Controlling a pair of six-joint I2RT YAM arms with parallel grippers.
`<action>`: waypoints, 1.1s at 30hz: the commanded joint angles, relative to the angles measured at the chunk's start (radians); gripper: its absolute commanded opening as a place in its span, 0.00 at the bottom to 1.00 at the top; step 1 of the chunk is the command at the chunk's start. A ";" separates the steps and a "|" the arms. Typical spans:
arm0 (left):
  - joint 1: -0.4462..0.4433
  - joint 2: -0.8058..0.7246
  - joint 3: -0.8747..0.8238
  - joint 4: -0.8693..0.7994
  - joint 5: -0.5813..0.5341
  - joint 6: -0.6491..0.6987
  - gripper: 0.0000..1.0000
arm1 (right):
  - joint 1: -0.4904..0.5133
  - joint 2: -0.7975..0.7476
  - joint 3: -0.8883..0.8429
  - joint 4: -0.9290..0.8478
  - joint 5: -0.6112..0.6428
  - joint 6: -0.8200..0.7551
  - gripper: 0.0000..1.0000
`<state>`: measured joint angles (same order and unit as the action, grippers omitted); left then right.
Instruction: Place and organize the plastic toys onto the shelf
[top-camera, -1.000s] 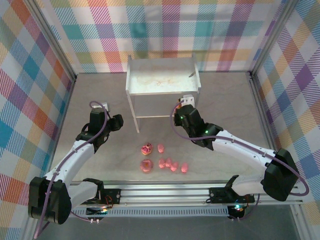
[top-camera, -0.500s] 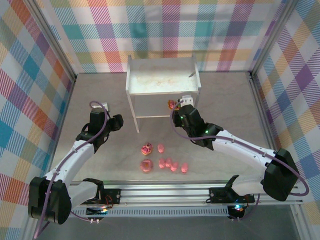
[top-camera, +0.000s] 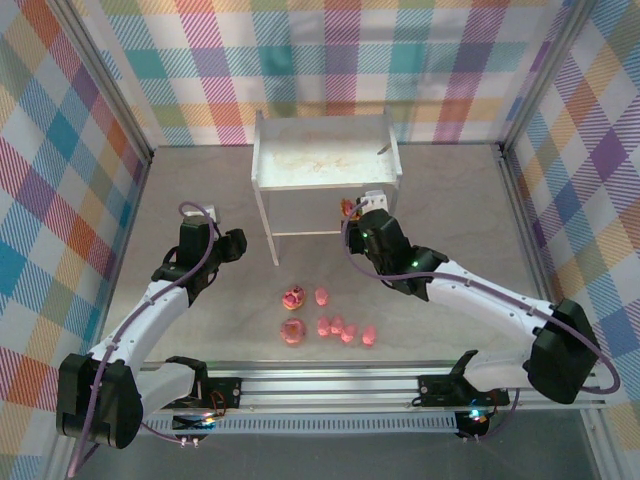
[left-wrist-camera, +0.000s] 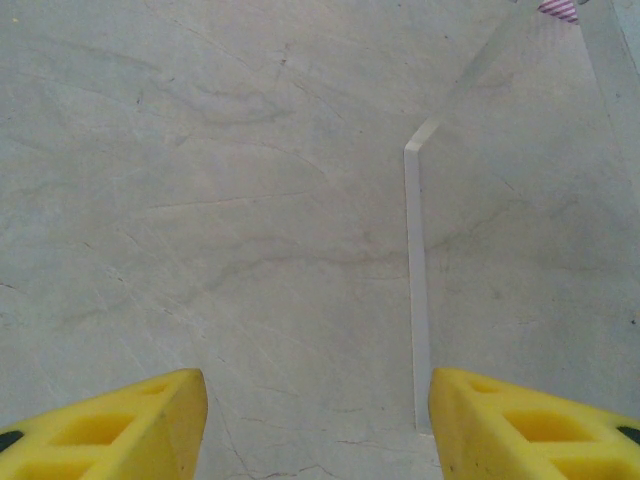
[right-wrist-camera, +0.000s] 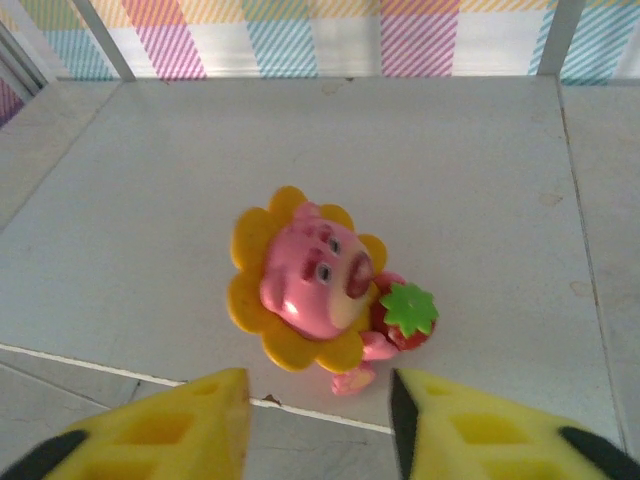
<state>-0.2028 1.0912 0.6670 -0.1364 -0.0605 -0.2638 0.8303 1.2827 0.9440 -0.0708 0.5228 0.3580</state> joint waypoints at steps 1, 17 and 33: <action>-0.014 -0.021 0.012 -0.015 0.011 0.024 0.60 | -0.003 -0.073 -0.017 0.016 -0.012 -0.003 0.49; -0.033 -0.082 0.006 -0.056 -0.009 0.040 0.60 | -0.003 -0.252 -0.025 -0.191 -0.137 -0.010 0.49; -0.225 -0.207 -0.069 -0.178 -0.051 0.006 0.60 | -0.019 -0.239 -0.014 -0.406 -0.146 0.053 0.58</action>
<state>-0.3729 0.9161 0.6209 -0.2424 -0.0765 -0.2417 0.8196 1.0443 0.9089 -0.3859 0.3805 0.3786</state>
